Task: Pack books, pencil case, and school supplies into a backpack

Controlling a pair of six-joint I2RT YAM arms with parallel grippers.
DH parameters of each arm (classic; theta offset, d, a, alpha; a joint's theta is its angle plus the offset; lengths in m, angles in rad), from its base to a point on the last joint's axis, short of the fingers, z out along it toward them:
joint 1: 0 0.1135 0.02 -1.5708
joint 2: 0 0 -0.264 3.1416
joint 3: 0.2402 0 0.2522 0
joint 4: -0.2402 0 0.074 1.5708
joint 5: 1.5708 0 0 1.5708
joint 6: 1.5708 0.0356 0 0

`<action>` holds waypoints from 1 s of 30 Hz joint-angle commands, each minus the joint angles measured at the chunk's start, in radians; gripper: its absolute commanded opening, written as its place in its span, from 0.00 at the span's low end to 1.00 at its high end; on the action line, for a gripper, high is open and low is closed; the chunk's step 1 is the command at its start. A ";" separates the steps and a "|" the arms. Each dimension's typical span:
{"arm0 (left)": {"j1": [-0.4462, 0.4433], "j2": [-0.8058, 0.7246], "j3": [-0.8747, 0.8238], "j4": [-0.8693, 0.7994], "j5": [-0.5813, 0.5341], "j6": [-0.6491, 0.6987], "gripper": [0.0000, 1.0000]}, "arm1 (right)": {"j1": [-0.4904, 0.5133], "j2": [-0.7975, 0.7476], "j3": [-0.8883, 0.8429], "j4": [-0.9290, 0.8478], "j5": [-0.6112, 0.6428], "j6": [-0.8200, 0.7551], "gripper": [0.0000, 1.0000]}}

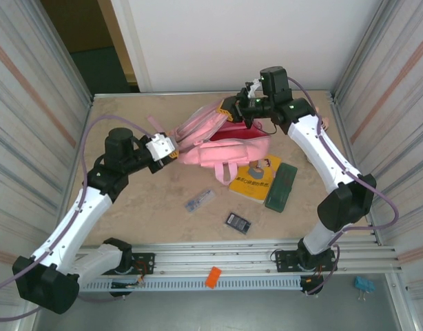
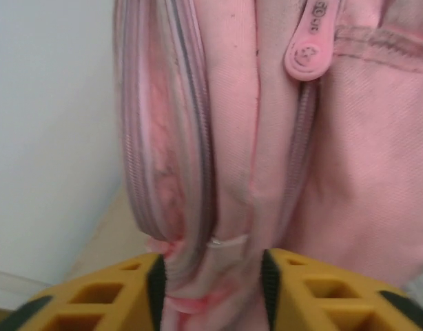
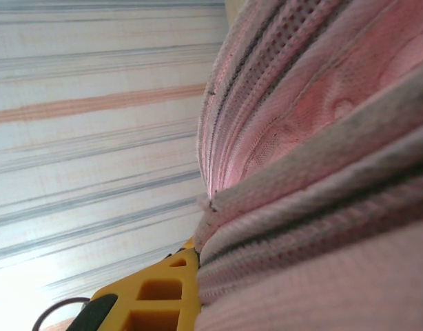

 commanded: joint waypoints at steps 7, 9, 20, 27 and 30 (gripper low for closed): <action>0.017 -0.007 0.208 -0.317 0.234 -0.681 0.58 | 0.052 -0.161 -0.140 0.288 0.123 -0.276 0.00; 0.016 0.012 0.227 -0.370 0.268 -0.794 0.61 | 0.063 -0.189 -0.181 0.304 0.139 -0.320 0.00; 0.013 0.072 0.184 -0.414 0.448 -1.093 0.73 | 0.094 -0.199 -0.240 0.311 0.151 -0.356 0.00; -0.016 0.088 0.094 -0.269 0.405 -1.258 0.70 | 0.109 -0.192 -0.245 0.311 0.141 -0.340 0.00; -0.053 0.107 0.064 -0.157 0.376 -1.320 0.69 | 0.114 -0.195 -0.259 0.319 0.135 -0.337 0.00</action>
